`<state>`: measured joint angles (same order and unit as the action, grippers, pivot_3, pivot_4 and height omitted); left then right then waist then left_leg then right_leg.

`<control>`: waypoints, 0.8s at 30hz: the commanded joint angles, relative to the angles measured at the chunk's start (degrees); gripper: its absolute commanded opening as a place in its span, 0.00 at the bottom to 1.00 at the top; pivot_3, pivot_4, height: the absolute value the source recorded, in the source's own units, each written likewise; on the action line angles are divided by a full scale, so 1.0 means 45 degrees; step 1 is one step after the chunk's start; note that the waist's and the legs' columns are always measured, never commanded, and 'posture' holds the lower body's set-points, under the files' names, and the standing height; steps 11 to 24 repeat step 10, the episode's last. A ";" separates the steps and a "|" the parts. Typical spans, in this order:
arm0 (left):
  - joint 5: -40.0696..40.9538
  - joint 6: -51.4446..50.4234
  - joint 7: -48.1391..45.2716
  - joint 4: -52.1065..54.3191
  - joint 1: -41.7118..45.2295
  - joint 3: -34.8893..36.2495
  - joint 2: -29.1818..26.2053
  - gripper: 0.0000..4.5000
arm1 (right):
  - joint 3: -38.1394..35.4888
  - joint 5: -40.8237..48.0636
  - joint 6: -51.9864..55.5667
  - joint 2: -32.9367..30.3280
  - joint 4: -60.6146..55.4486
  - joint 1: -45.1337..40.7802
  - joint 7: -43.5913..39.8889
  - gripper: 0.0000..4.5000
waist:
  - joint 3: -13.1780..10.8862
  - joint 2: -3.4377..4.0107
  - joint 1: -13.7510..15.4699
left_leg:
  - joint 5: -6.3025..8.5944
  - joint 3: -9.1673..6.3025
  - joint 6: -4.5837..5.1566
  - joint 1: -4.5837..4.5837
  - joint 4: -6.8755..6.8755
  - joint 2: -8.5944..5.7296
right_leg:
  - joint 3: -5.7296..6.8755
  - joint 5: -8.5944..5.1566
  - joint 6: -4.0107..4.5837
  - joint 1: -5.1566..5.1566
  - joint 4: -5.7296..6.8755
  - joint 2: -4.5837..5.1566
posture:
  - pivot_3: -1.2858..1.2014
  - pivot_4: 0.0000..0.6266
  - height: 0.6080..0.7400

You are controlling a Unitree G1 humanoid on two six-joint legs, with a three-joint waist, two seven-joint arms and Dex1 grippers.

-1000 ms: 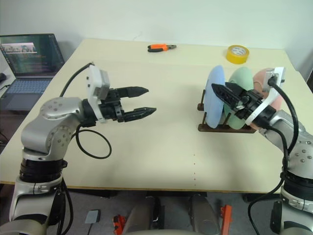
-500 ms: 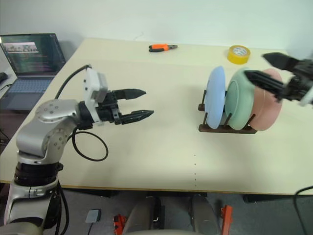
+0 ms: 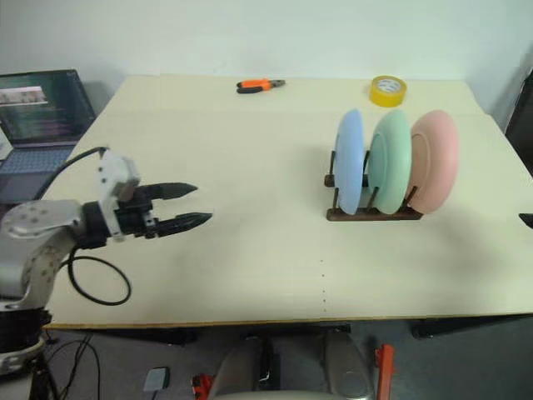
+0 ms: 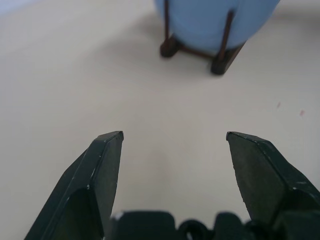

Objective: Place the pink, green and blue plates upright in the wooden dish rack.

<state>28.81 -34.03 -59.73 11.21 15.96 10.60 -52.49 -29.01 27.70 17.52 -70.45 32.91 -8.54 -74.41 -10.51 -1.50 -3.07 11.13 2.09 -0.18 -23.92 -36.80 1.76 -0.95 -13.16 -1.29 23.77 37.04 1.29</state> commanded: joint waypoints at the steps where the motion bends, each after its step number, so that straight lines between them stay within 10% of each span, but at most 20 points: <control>1: 0.0077 0.0480 -0.0735 -0.0379 -0.0327 0.1278 -0.0965 0.81 | 0.0259 -0.0145 -0.0422 0.0063 0.0104 -0.0700 -0.0393 0.93 | -0.0007 -0.0008 -0.0002 | 0.0001 -0.0012 -0.0001 0.0001 0.0000 0.0005 | 0.0001 -0.0001 0.0001 0.0001 -0.0002 0.0004 | 0.52 0.24 1.00; 24: -0.0014 0.0673 -0.1110 -0.0520 -0.1591 0.2206 -0.1824 0.81 | 0.1302 -0.1104 -0.1535 0.0196 0.2484 -0.2307 -0.0799 0.93 | -0.0014 0.0011 0.0191 | 0.0029 0.0132 0.0016 -0.0032 0.0060 -0.0041 | -0.0010 -0.0011 0.0003 0.0053 -0.0031 0.0168 | 0.52 0.24 1.00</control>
